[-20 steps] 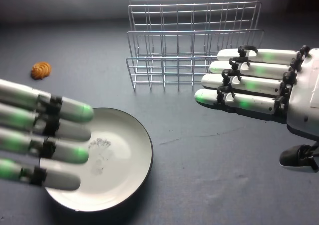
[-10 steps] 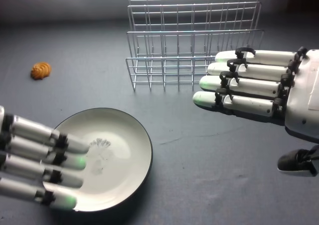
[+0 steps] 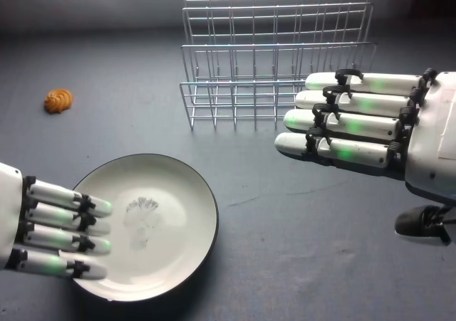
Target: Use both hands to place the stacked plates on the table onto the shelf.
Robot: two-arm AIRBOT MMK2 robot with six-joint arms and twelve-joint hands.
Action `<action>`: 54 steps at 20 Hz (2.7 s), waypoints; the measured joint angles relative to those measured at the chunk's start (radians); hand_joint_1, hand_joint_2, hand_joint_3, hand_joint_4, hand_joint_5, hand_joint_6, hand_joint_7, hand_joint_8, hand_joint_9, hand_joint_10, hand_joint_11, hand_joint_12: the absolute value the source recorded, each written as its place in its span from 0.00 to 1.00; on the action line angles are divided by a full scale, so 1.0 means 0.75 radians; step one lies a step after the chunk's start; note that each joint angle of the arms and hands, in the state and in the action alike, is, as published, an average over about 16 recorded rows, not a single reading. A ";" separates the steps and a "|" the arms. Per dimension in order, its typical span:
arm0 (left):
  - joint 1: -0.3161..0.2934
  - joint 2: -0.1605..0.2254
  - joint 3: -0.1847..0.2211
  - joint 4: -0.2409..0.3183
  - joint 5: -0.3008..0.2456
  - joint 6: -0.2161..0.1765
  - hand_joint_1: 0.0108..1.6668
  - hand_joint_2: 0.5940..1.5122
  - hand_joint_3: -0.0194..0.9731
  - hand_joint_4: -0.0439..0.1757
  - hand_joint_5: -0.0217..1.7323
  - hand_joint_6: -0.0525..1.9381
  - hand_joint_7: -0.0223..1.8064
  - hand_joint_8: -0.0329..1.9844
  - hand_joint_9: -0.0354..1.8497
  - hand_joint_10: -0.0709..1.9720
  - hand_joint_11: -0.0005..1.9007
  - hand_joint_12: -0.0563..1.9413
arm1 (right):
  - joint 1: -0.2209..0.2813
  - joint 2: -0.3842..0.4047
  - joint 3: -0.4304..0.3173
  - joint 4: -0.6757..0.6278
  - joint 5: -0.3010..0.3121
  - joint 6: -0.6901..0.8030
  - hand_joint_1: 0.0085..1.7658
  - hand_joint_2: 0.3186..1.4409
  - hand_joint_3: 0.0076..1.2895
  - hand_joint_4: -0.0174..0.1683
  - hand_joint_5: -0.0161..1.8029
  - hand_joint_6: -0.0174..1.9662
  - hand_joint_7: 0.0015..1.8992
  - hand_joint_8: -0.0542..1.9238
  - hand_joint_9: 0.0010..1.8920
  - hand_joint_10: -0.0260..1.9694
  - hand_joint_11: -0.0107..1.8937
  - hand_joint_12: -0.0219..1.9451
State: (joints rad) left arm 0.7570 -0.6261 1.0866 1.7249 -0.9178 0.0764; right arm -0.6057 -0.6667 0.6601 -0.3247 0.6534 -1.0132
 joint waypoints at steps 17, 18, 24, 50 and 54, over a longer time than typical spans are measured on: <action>0.143 -0.009 -0.090 0.035 0.381 -0.235 0.00 0.57 0.08 0.19 0.02 0.02 0.02 0.02 0.03 0.04 0.01 0.02 | -0.011 -0.003 0.000 -0.002 0.000 -0.008 0.64 0.54 0.01 0.10 0.04 0.02 0.01 0.03 0.01 0.02 0.02 0.05; 0.149 -0.008 -0.095 0.041 0.392 -0.254 0.00 0.57 0.07 0.18 0.02 0.02 0.02 0.02 0.03 0.04 0.01 0.02 | -0.012 -0.003 0.000 -0.003 0.000 -0.008 0.64 0.54 0.01 0.10 0.04 0.02 0.01 0.03 0.01 0.02 0.02 0.05; 0.177 -0.004 -0.141 0.062 0.449 -0.347 0.00 0.57 0.07 0.17 0.01 0.02 0.02 0.02 0.03 0.04 0.01 0.02 | -0.014 -0.003 0.000 -0.005 0.000 -0.011 0.62 0.55 0.01 0.10 0.04 0.02 0.01 0.03 0.01 0.02 0.02 0.02; 0.163 0.030 -0.186 -0.878 0.499 0.131 0.01 0.58 0.05 0.21 0.05 0.04 0.03 0.02 0.03 0.04 0.01 0.02 | -0.045 -0.012 -0.003 -0.025 0.025 -0.044 0.63 0.57 0.01 0.11 0.02 0.02 0.01 0.03 0.02 0.02 0.01 0.17; 0.170 0.018 -0.111 -0.722 0.346 0.137 0.01 0.58 0.05 0.21 0.05 0.04 0.04 0.02 0.03 0.04 0.01 0.02 | -0.046 -0.012 -0.004 -0.024 0.029 -0.049 0.64 0.56 0.01 0.11 0.04 0.02 0.02 0.03 0.02 0.02 0.01 0.21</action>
State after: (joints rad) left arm 0.8844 -0.6126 1.0038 1.1836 -0.6583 0.1792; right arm -0.6403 -0.6756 0.6571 -0.3430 0.6749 -1.0496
